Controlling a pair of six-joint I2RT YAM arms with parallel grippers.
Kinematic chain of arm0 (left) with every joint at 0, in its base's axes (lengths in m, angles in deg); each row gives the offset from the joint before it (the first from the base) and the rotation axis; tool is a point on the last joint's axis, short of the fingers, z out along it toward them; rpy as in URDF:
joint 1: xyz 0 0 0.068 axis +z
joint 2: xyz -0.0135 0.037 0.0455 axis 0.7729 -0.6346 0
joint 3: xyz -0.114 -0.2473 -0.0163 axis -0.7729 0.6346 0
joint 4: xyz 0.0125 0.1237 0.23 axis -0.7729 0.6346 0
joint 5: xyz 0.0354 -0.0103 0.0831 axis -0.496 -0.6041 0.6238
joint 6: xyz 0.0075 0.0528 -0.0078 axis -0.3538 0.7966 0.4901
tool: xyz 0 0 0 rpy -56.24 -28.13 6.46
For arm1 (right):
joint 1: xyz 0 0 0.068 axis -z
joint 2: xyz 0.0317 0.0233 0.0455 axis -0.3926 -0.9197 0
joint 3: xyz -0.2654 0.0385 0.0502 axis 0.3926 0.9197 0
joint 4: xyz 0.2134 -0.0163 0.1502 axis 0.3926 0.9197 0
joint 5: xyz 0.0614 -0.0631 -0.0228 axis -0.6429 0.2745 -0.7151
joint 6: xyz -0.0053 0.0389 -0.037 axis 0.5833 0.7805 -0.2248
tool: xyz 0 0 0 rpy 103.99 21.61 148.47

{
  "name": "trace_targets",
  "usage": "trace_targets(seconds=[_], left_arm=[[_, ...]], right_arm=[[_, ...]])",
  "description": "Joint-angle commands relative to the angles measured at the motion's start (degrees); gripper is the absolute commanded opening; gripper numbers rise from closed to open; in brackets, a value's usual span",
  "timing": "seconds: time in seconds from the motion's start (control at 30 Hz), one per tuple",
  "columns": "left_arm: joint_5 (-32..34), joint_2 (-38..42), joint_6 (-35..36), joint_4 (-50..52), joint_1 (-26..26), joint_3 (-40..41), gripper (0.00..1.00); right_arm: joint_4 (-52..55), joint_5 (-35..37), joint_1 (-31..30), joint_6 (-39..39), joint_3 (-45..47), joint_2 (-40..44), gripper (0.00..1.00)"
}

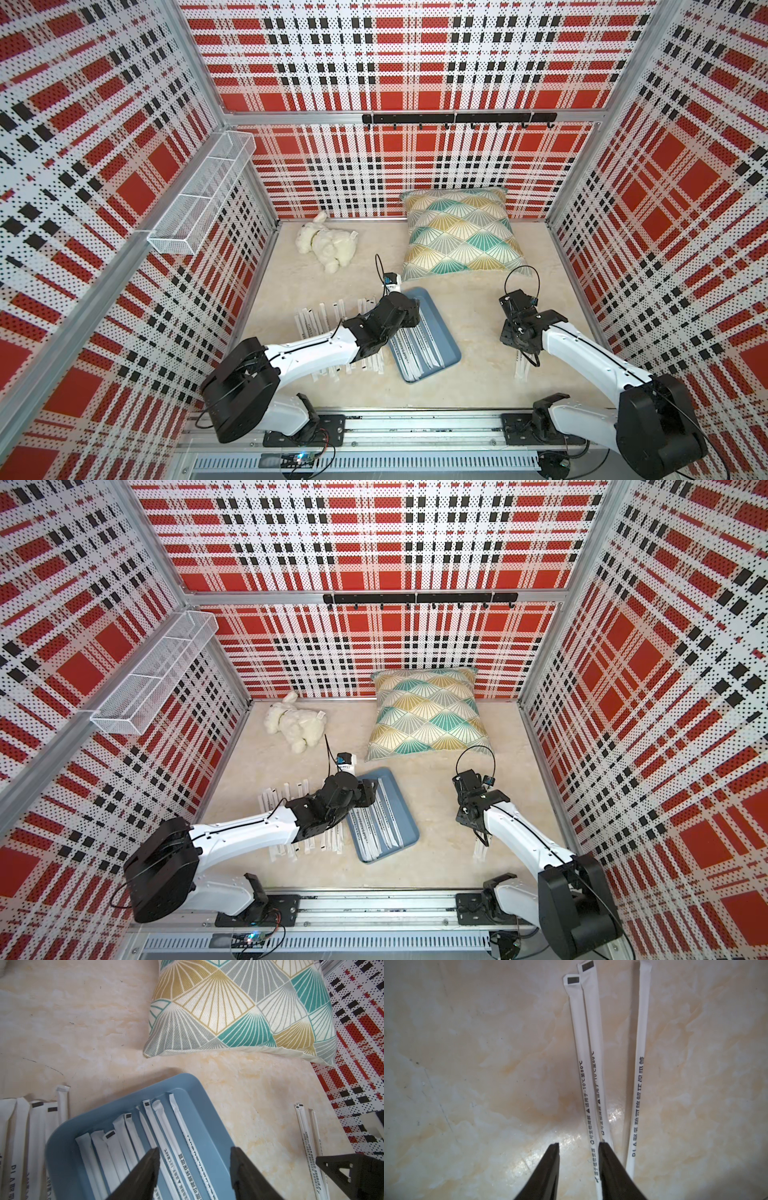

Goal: Put the straws into the storage box
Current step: Pick up the straw from the center of the board.

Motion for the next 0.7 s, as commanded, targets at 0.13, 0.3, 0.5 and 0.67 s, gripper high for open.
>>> trace_targets(seconds=[0.13,0.3,0.5,0.67], left_arm=[[-1.39,1.89,0.63,-2.56,1.14,2.42,0.59],[-1.63,2.35,0.76,-2.73,1.59,3.06,0.59],[-1.67,2.87,0.91,-2.5,1.85,3.24,0.59],[-1.53,3.63,1.03,-2.38,1.94,3.49,0.59]], right_arm=[[-2.04,1.57,1.43,-0.01,0.3,-2.87,0.35],[-3.75,1.19,2.56,-0.07,0.77,-4.45,0.35],[-6.52,0.07,3.02,0.05,2.49,-6.64,0.33],[-7.88,-0.13,3.11,0.16,2.77,-8.23,0.33]])
